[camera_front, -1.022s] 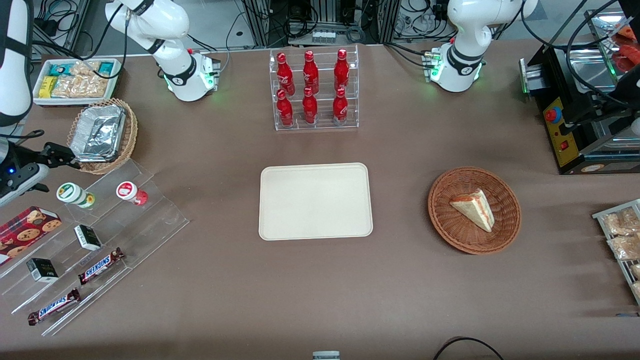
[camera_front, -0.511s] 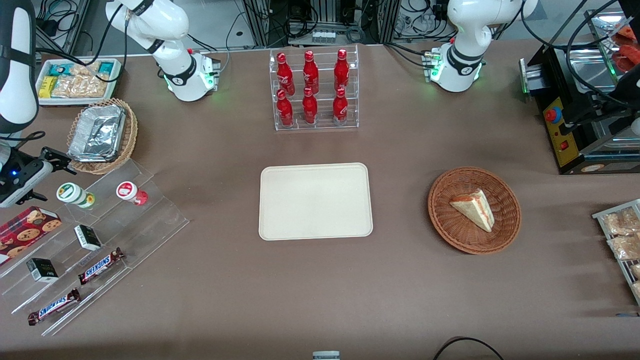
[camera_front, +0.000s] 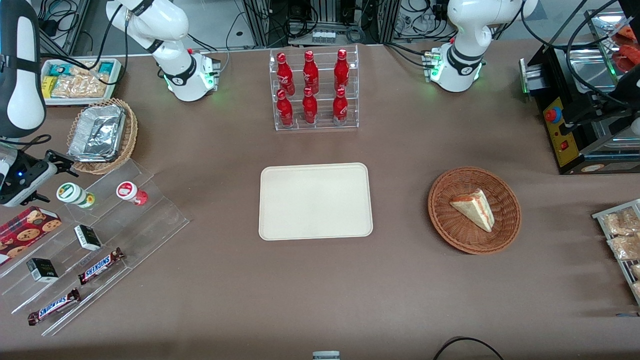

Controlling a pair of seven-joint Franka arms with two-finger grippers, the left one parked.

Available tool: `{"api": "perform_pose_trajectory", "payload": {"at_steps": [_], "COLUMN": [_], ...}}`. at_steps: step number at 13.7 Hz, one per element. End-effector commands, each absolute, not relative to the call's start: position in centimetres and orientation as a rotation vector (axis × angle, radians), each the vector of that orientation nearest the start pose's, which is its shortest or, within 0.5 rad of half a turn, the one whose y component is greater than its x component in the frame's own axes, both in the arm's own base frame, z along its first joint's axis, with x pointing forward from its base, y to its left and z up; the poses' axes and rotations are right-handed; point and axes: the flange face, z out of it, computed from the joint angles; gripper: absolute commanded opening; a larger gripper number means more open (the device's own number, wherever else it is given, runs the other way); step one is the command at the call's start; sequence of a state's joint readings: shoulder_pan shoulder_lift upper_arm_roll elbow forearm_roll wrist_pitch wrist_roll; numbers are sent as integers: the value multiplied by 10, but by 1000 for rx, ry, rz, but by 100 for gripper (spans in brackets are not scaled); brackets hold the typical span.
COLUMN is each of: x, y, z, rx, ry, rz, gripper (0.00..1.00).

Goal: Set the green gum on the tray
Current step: 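Move the right gripper down to the green-and-white gum jar on the rack, then close the right gripper on the green gum jar and lift it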

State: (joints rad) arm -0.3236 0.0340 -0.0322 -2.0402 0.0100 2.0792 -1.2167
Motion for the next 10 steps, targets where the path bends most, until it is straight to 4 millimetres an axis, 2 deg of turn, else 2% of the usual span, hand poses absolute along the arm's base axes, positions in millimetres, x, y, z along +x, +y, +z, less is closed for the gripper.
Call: {"api": "perform_pose_trajectory", "payload": {"at_steps": [1, 9, 10], "x": [515, 516, 517], "y": [-208, -210, -210], "z": [409, 381, 380], "rx": [-2854, -2862, -2867], "ry": [-1321, -1343, -1346], "rz": [-53, -72, -80], "gripper": [100, 100, 95]}}
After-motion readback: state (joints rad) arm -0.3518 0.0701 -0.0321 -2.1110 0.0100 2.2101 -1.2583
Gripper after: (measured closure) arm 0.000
